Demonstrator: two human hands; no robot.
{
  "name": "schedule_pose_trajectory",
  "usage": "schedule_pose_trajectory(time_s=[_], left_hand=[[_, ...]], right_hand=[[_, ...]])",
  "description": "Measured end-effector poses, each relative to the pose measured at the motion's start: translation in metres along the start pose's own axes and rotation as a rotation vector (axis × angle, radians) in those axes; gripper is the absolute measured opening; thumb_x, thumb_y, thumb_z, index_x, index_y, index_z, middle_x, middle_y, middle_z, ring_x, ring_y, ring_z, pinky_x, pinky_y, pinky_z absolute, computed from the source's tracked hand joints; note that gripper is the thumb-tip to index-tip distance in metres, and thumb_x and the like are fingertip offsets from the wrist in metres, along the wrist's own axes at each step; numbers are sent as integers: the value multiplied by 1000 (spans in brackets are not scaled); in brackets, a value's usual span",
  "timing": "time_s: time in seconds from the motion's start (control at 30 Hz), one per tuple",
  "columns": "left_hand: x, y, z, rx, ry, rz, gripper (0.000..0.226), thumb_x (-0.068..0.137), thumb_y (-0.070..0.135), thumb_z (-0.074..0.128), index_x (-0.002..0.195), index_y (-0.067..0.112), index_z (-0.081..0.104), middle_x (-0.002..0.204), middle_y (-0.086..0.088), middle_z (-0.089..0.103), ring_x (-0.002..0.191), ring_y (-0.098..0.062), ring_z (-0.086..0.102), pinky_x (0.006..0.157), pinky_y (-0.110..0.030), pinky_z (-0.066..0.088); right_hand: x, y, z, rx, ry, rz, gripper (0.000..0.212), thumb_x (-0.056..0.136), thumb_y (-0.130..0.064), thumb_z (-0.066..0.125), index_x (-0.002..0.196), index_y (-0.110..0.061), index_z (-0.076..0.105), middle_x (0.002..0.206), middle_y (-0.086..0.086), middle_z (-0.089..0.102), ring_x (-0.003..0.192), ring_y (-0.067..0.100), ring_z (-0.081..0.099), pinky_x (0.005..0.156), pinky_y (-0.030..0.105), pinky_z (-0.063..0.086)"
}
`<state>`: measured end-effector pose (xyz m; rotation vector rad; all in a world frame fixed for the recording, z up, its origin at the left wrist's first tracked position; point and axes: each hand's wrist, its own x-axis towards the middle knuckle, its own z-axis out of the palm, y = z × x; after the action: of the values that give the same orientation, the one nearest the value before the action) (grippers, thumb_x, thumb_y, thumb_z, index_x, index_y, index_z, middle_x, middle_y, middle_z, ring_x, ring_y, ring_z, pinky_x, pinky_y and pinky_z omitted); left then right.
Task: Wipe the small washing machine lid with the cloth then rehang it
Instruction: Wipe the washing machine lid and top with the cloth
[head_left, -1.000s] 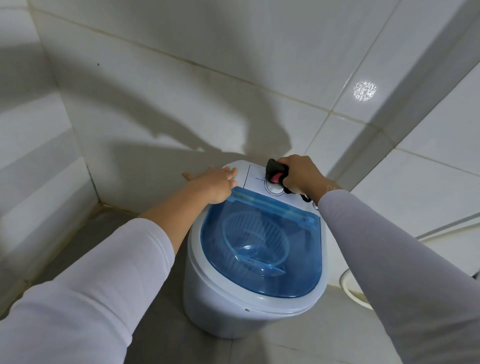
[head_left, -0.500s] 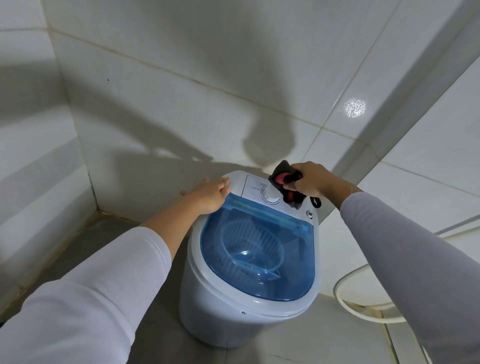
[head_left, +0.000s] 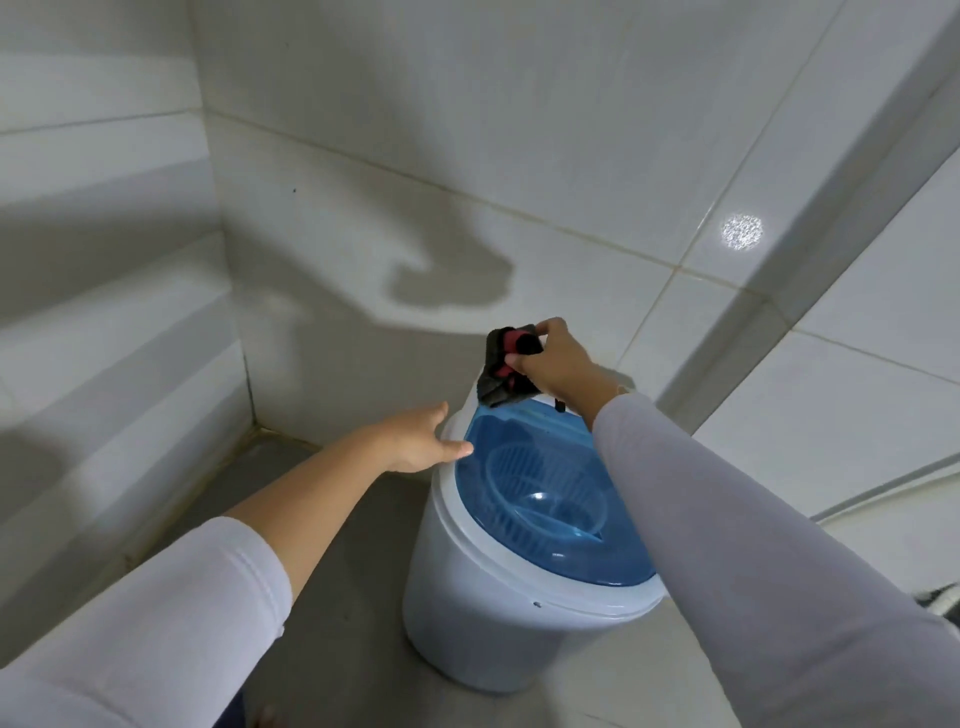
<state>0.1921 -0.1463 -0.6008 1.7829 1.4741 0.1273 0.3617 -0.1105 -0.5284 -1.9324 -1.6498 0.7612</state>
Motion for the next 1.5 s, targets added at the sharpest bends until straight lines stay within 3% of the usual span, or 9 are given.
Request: schedule_pose_trajectory(time_s=[0.1,0.2,0.27,0.33,0.47,0.6,0.9,1.5], left_hand=[[-10,0,5,6,-16,31,87,88,48,57,152,17,8,161,-2,12,148,-21,16,119,-35,19],[-14,-2,9,-19,-31,26,84,89,46,57,152,16,11,160,-3,17,146,-23,20,116,-35,22],[-15,-3,10,-44,-29,25,83,88,46,57,152,16,13,159,-3,19,146,-23,22,115,-34,23],[-15,-3,11,-37,-13,30,83,88,46,58,152,16,14,159,-4,20,145,-23,23,115,-33,23],[-14,-2,12,-11,2,21,82,88,47,59,151,15,17,158,-5,22,144,-24,26,114,-33,26],[-12,-3,15,-8,-7,7,83,88,48,56,152,17,12,160,-5,15,147,-24,18,117,-36,21],[-15,-2,19,-42,-10,4,79,91,44,54,152,20,11,161,-2,13,147,-23,19,118,-35,19],[-19,3,20,-82,-7,-30,75,93,40,54,152,20,13,159,-2,19,145,-23,24,117,-35,21]], right_hand=[[-4,2,20,30,34,-17,55,87,-14,60,131,-14,29,101,8,48,90,23,48,74,32,40],[-3,8,31,-151,74,-82,52,85,-6,55,130,-19,33,92,9,50,86,26,51,73,35,44],[-1,10,35,-327,123,-120,52,85,-5,47,131,-27,38,113,14,48,103,32,50,85,41,47],[1,7,39,-394,126,-148,52,86,-11,41,133,-33,42,137,12,36,126,34,36,101,46,40],[-2,7,54,-463,-22,-123,51,93,-41,37,142,-29,34,155,5,18,142,32,15,113,51,24],[-7,24,63,-545,-27,-138,54,95,-36,37,146,-23,24,155,7,19,143,31,13,113,51,27],[-2,26,61,-638,28,-168,40,96,-20,37,136,-16,42,137,14,43,125,35,39,98,42,43],[-21,69,19,-654,90,-91,36,94,-14,41,128,-18,51,125,15,51,119,34,43,88,42,47]])
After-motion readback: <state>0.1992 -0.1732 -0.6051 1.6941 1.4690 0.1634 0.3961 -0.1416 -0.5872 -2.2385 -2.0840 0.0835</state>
